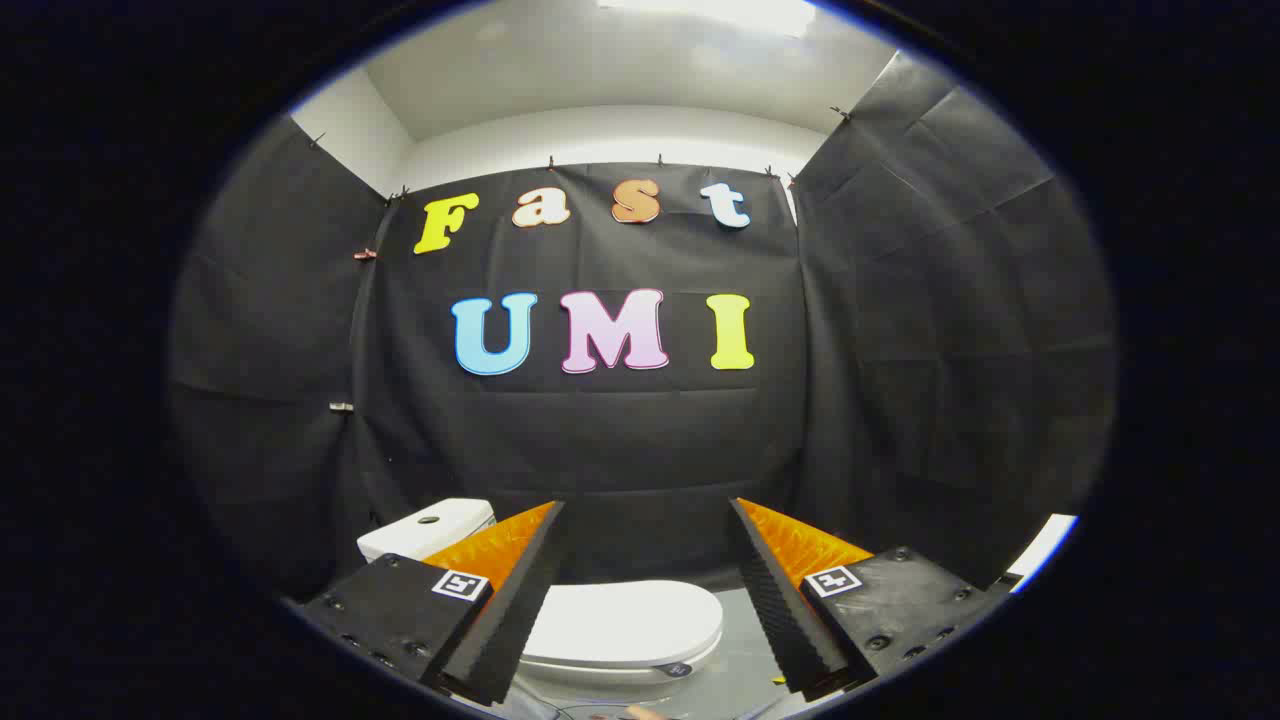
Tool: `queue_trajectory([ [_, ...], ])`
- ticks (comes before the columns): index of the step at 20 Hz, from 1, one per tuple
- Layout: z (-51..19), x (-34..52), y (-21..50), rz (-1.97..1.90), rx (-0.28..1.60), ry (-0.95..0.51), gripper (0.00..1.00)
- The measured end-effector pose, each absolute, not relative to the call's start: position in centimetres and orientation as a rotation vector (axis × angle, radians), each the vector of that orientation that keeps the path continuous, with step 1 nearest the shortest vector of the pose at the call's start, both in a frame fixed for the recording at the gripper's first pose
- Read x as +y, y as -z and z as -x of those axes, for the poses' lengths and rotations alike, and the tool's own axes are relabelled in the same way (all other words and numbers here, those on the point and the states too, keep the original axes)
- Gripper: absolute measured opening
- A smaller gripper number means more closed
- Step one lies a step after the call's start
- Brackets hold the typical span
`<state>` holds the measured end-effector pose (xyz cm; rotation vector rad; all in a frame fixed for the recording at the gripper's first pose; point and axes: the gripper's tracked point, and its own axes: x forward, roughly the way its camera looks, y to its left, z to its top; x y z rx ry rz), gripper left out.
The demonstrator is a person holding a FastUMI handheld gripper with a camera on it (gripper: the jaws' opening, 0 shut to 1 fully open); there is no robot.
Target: Open the toilet lid.
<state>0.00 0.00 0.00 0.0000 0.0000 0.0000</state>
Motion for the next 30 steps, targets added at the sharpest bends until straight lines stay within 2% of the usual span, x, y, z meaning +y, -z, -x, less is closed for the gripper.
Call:
queue_trajectory([
  [23, -0.1, -1.2, 1.3, 0.004, 0.063, 0.059, 0.99],
  [30, -1.7, -2.8, 5.1, -0.068, 0.12, 0.074, 0.99],
])
